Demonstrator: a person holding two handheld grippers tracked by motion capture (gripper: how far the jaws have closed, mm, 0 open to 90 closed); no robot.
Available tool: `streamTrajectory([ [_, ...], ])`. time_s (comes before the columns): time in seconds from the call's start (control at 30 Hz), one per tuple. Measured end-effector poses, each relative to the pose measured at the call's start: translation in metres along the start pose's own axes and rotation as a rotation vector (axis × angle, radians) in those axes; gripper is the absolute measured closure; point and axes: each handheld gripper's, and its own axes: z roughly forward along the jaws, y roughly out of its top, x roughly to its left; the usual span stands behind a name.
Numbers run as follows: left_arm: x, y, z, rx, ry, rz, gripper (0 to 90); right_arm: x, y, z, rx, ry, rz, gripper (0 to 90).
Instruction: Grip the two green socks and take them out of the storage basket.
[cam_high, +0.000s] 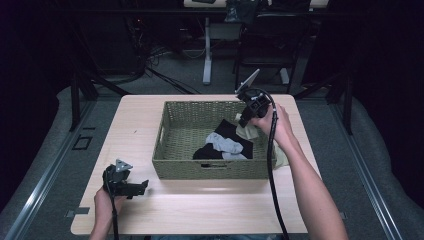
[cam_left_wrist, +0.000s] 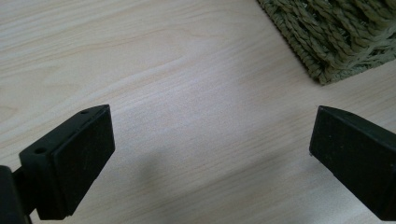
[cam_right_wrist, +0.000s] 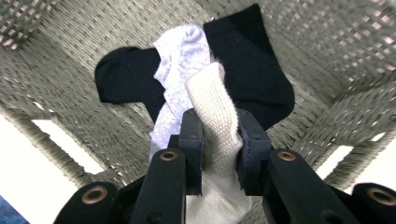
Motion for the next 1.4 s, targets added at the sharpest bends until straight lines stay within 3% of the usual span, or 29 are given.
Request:
streamTrajectory([
  [0.1, 0.0, 0.0, 0.0, -0.002, -0.001, 0.0, 0.2, 0.001, 0.003, -0.008, 0.006, -0.004, -0.008, 75.0],
  [0.7, 0.0, 0.0, 0.0, 0.001, -0.003, 0.001, 0.2, 0.002, 0.005, -0.064, -0.097, -0.01, -0.011, 74.6],
  [0.9, 0.0, 0.0, 0.0, -0.001, -0.002, -0.003, 0.2, -0.01, -0.007, -0.083, -0.111, -0.041, 0.004, 74.5],
  [1.13, 0.0, 0.0, 0.0, 0.002, -0.001, 0.0, 0.2, -0.036, -0.031, -0.099, -0.135, -0.066, 0.066, 74.3],
  [1.37, 0.0, 0.0, 0.0, -0.001, -0.001, -0.002, 0.2, -0.056, -0.052, -0.101, -0.14, -0.088, 0.117, 74.3],
  [1.4, 0.0, 0.0, 0.0, 0.001, -0.001, 0.0, 0.2, -0.064, -0.059, -0.097, -0.137, -0.101, 0.142, 74.2],
])
